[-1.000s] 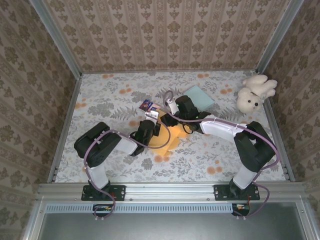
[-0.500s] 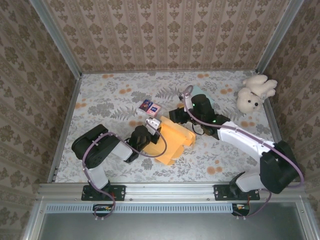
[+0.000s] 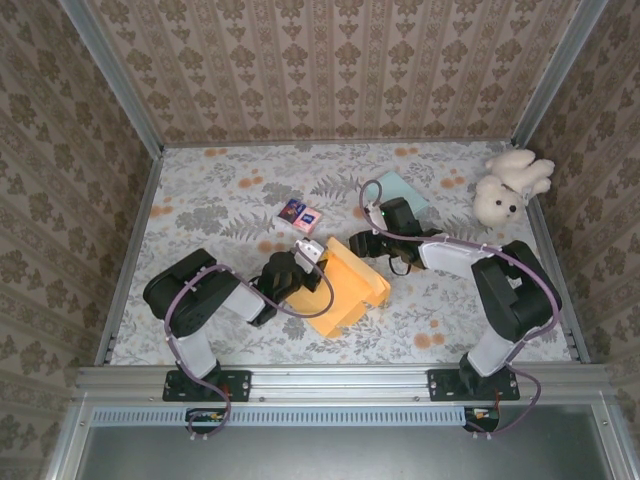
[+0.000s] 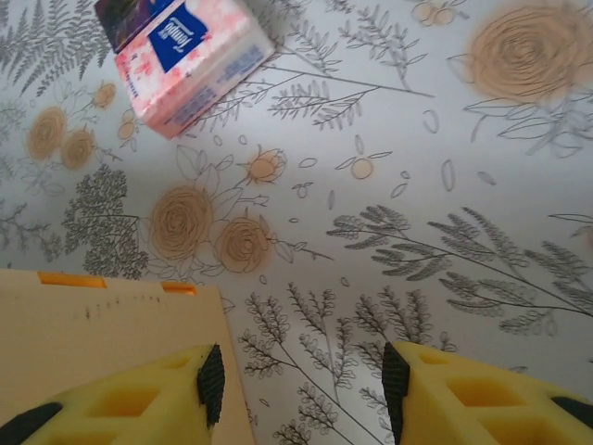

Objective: Fold the paper box

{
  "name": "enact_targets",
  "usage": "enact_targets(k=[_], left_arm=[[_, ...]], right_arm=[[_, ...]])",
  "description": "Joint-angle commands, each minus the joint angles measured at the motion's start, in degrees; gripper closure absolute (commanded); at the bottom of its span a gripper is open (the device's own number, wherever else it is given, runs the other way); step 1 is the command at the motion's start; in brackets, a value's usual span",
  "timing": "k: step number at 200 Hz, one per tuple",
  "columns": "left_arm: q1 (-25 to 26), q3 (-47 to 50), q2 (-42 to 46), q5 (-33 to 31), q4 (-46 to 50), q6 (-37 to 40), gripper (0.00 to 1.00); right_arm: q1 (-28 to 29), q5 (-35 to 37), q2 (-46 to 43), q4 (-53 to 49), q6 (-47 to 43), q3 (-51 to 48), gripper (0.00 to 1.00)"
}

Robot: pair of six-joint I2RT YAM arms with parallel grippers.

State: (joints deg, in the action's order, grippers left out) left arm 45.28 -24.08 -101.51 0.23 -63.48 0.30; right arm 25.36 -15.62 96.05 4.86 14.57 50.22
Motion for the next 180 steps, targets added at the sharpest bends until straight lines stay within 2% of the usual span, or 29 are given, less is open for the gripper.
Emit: enact_targets(k=[1,30,60,92,180], left_arm=[[0.0,0.1,-0.8,0.4,3.6,0.6,1.0],[-0.1,-0.7,-1.6,-1.2,3.6,-0.7,1.0],[-0.4,-1.1,-1.8,-6.5,3.9,-3.2,1.0],[-1.1,-2.3,-1.8,-6.3,7.2,-5.4,1.0],[-1.8,-4.8,-1.4,-14.0,12.8,-10.4,0.97]], right_arm=[[0.1,-7.0,0.7,4.9,-2.2,-0.4,0.49],[0.2,-12.6,2.8,5.3,-3.9,0.5,0.51],[0.2,-19.5,5.0,7.1,-5.3,0.6,0.54],[0.7,-27.2,6.9,8.3,-6.3,1.3,0.55],[2.1,-33.7,8.4,7.1,-8.7,2.5,0.58]])
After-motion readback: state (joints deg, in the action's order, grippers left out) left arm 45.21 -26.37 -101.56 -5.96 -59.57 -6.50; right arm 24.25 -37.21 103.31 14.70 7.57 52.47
